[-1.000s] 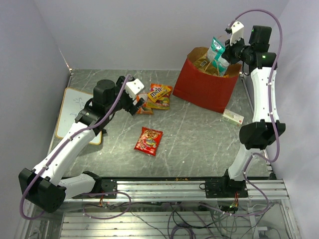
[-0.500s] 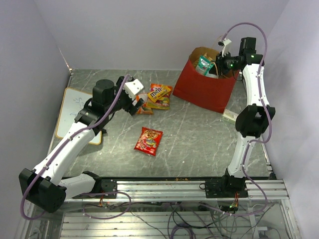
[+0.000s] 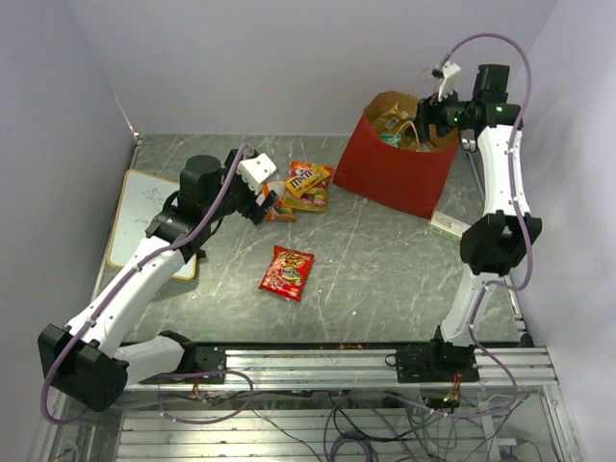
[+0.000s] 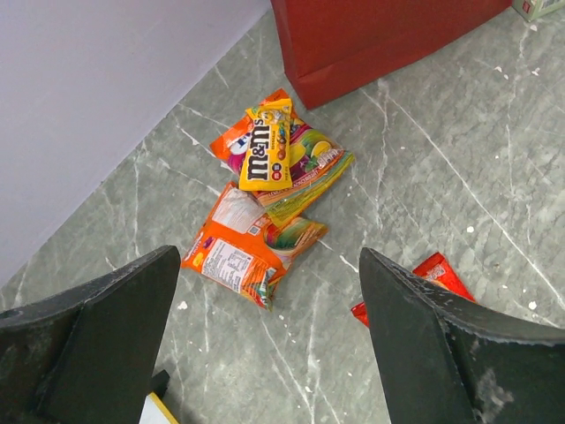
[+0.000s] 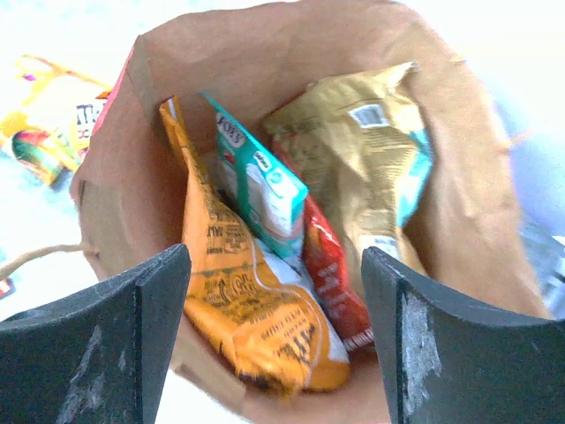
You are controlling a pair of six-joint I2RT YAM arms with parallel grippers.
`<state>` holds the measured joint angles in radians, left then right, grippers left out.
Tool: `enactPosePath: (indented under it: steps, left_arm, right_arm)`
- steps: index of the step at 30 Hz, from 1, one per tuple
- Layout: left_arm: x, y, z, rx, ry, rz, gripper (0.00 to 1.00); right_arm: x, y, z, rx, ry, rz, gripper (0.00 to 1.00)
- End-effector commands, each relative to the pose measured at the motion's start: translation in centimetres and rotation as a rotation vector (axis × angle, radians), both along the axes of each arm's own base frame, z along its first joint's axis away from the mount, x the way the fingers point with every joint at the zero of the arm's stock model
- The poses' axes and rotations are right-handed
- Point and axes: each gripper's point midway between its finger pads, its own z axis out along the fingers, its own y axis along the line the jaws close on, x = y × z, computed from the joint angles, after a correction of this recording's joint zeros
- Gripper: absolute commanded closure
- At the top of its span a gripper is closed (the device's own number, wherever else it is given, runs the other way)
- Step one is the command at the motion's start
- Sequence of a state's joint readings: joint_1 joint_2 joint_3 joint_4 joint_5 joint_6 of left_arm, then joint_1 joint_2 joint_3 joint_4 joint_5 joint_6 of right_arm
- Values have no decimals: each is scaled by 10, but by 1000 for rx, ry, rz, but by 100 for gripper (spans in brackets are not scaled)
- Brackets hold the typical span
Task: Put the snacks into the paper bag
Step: Pick up the snack from the center of the board.
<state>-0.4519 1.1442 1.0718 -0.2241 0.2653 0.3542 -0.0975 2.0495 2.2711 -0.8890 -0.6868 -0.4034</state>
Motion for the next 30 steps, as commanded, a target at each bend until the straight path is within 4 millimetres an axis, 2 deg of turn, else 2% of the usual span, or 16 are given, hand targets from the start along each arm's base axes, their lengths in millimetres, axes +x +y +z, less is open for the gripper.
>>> enactPosePath:
  steps: [1, 6, 9, 11, 15, 20, 23, 26, 30]
  left_arm:
    - [18, 5, 0, -64, 12, 94, 6]
    - [45, 19, -25, -35, 115, 205, 6]
    - [60, 26, -41, -50, 242, 251, 8]
    - [71, 29, -48, -72, 280, 279, 9]
    - [89, 40, -78, -76, 378, 359, 10]
    - [105, 52, -121, -112, 527, 410, 10]
    - [111, 56, -144, -151, 614, 425, 10]
    - [116, 62, -166, -170, 685, 440, 10]
    - [114, 57, -191, -178, 786, 403, 8]
  right_arm:
    - [-12, -33, 77, -77, -220, -196, 20]
    - [-51, -47, 113, -117, -354, -312, 19]
    - [-82, -42, 119, -101, -384, -310, 19]
    - [-103, -32, 112, -76, -367, -275, 19]
    - [-146, -5, 85, 4, -305, -165, 19]
    - [-186, 26, 32, 93, -204, -17, 20]
    - [-205, 38, 12, 117, -204, 63, 21]
    - [-218, 47, 1, 145, -221, 118, 21]
    - [-228, 56, -20, 175, -204, 178, 22]
